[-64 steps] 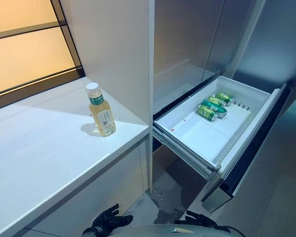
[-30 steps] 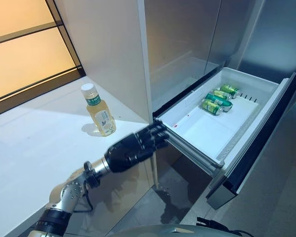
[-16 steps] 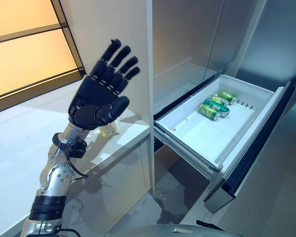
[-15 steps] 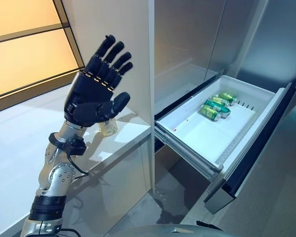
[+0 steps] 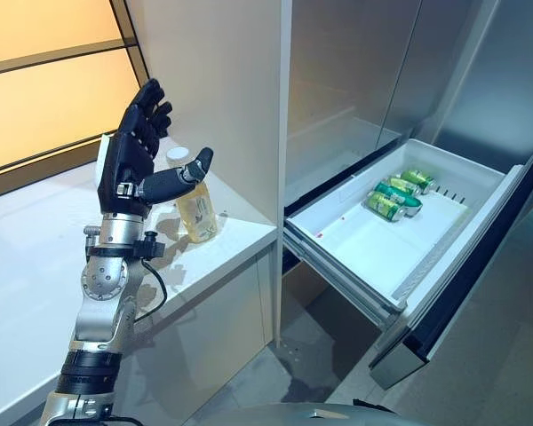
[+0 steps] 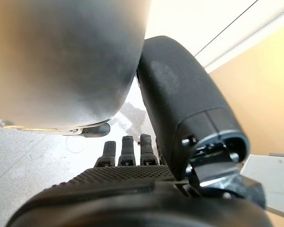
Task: Put drinks into fridge and close the fridge
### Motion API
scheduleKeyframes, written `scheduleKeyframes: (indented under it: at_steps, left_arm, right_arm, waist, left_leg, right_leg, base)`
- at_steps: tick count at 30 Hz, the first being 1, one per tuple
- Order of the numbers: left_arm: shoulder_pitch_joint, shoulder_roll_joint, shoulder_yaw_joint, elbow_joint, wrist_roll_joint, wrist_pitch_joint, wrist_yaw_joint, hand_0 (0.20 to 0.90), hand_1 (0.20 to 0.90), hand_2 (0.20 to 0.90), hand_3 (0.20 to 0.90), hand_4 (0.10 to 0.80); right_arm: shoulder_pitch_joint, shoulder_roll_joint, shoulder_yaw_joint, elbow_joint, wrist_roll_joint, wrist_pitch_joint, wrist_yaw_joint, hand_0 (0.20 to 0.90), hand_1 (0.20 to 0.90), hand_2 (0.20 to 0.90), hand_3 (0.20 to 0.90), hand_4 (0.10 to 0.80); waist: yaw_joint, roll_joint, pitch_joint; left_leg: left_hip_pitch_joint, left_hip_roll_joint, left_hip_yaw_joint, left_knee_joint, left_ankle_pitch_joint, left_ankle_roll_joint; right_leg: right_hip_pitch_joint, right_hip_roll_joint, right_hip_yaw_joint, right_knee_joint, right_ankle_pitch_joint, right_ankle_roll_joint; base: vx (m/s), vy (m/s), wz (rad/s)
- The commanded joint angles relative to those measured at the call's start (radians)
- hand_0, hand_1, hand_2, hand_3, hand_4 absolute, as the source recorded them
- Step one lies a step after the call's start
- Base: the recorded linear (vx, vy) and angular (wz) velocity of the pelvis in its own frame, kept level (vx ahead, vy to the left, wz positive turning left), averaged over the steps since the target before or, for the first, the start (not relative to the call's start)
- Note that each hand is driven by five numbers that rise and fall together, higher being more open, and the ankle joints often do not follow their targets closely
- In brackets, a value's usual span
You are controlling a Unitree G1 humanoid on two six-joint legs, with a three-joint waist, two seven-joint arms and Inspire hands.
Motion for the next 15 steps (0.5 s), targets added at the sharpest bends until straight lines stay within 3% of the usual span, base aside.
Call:
scheduleKeyframes:
  at_steps: [1,15]
  left_arm:
    - [-0.093,0.009,0.026,-0.045,0.025,-0.069,0.089,0.900,0.900,0.900,0.900,0.800]
    - [-0.082,-0.011,-0.006,0.035,0.057,-0.017,0.133,0.900,0.900,0.900,0.900,0.800]
  right_arm:
    - [-0.042,0.063,0.033,0.014,0.008,-0.005,0.022,0.900,0.900,0.900,0.900,0.800]
    - [-0.038,0.055,0.026,-0.001,-0.014,0.009,0.028,0.900,0.900,0.900,0.900,0.800]
  waist:
    - [-0.001,-0.031,-0.001]
    - [-0.012,-0.031,0.004]
  left_leg:
    - [0.041,-0.044,0.021,0.006,-0.102,0.047]
    - [0.050,-0.038,0.036,0.006,-0.103,0.044]
  right_leg:
    - [-0.006,0.011,0.002,0.031,0.001,0.009]
    - [-0.001,0.011,0.006,0.038,-0.003,0.009]
  base:
    - [0.000,0.000,0.00]
    - [0.000,0.000,0.00]
